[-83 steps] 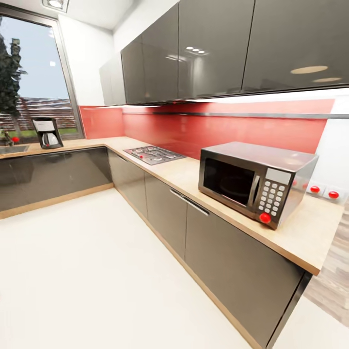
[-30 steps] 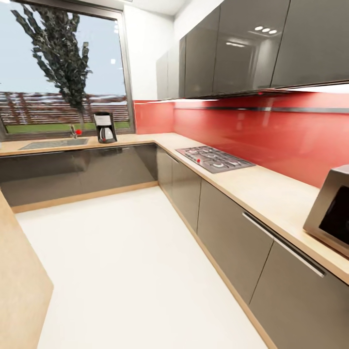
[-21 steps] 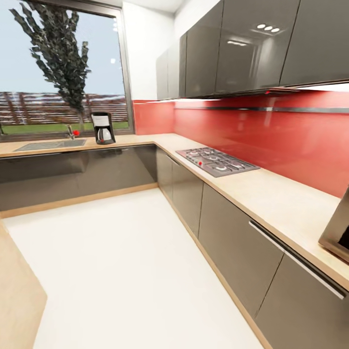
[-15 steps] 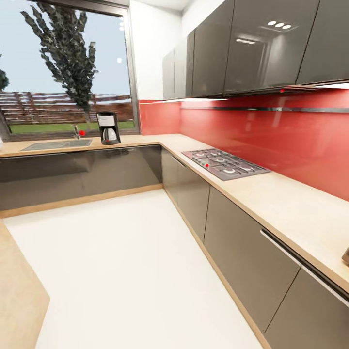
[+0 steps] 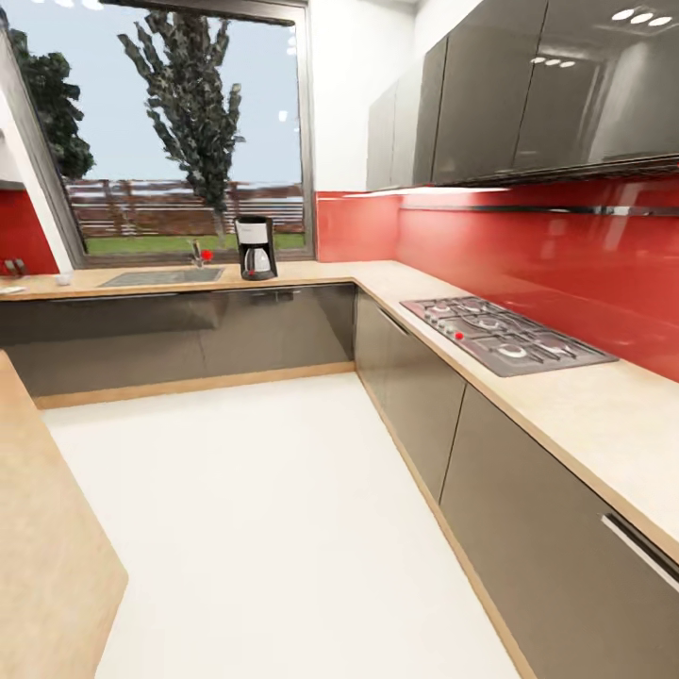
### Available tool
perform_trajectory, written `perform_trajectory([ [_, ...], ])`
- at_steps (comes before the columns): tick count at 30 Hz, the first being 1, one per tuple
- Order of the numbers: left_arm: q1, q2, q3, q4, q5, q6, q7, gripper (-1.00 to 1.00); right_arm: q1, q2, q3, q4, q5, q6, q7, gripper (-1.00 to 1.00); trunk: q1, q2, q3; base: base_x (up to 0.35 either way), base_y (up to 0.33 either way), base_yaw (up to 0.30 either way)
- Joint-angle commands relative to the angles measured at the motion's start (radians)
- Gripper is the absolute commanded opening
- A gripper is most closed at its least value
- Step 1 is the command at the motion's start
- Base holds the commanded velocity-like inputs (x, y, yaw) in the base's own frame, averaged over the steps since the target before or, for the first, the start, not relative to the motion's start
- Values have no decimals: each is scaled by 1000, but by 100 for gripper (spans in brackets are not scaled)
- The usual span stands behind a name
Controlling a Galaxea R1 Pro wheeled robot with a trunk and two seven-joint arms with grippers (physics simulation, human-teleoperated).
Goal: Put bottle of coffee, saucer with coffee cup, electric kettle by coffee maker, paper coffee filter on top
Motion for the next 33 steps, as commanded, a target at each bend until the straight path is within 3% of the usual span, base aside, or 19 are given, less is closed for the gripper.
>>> perform_trajectory([
  [1,0,0,2,-2,2,-1,2,100,-1,0,0,1,9,-2,-5,100,1,0,-1,341,0,235],
  [10,0,0,0,-3,-2,-4,-3,100,-1,0,-2,1,7,-10,-5,100,1,0,-2,216,0,59],
  [16,0,0,3,-5,6,-3,-3,100,-1,0,-4,1,6,-11,-5,100,-22,42,17,15,0,2],
  [18,0,0,3,-6,16,1,-5,100,-1,0,-5,1,7,-11,-5,100,-30,56,23,1,0,0],
  [23,0,6,3,-8,131,-35,-10,100,-1,0,-5,1,6,-11,-5,100,-49,91,39,-13,0,0],
  [24,0,7,2,-8,138,-36,-10,100,-1,0,-5,1,6,-11,-5,100,-49,91,39,96,-7,0],
  [30,0,5,-8,-5,139,-43,-10,100,-1,0,-5,1,8,-11,-5,100,-49,91,39,180,-32,0],
  [33,0,6,-14,-4,122,-38,-16,100,-1,1,-4,1,10,-12,-5,100,-49,91,39,72,-3,0],
])
